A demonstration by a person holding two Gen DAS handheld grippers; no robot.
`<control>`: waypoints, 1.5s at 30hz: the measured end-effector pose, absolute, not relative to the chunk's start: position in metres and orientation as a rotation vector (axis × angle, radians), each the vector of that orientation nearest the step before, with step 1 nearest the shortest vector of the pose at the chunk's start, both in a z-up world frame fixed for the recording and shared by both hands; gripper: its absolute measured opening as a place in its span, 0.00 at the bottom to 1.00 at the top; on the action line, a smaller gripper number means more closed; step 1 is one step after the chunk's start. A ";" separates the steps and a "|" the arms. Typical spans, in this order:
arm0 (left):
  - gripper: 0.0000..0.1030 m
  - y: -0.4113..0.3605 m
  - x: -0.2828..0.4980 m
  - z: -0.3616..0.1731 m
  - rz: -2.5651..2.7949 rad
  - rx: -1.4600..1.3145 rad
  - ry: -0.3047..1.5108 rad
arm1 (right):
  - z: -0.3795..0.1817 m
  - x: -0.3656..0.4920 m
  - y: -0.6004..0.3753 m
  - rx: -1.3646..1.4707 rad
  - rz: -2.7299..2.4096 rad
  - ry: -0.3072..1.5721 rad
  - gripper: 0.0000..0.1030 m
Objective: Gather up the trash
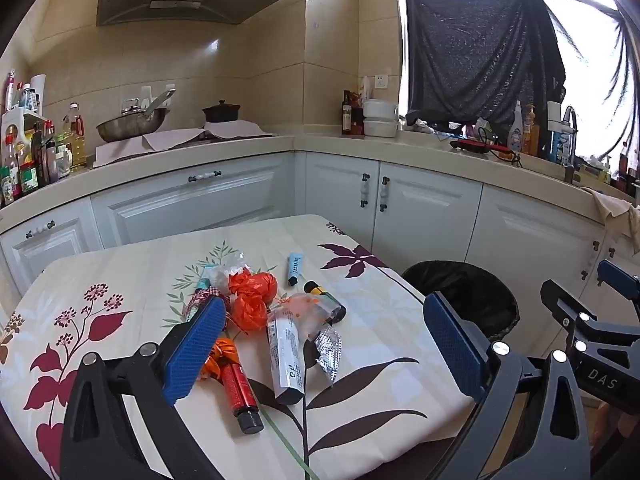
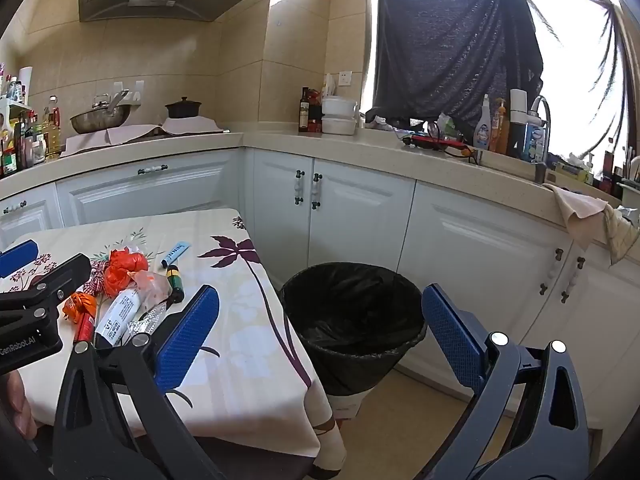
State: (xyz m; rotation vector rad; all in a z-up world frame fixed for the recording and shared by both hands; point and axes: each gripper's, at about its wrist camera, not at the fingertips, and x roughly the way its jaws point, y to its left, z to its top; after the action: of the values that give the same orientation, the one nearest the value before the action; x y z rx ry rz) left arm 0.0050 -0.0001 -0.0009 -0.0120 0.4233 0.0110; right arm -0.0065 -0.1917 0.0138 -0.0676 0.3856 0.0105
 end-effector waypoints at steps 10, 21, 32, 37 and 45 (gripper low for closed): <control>0.94 0.002 0.000 -0.001 0.011 -0.020 0.425 | 0.014 -0.007 -0.192 -0.073 0.009 0.384 0.96; 0.94 0.002 0.000 -0.004 0.012 -0.020 0.431 | 0.013 -0.006 -0.192 -0.073 0.009 0.384 0.96; 0.94 0.002 0.002 -0.004 0.011 -0.024 0.438 | 0.011 -0.006 -0.191 -0.072 0.010 0.385 0.96; 0.94 0.003 0.001 -0.004 0.010 -0.023 0.437 | 0.010 -0.005 -0.191 -0.072 0.010 0.386 0.96; 0.94 0.003 0.001 -0.004 0.011 -0.024 0.438 | 0.010 -0.005 -0.191 -0.073 0.010 0.387 0.96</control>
State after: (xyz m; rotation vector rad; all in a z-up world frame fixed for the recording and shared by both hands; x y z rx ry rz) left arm 0.0010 0.0027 -0.0045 -0.0237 0.4384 0.0106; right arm -0.0050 -0.1910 0.0098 -0.0727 0.3867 0.0099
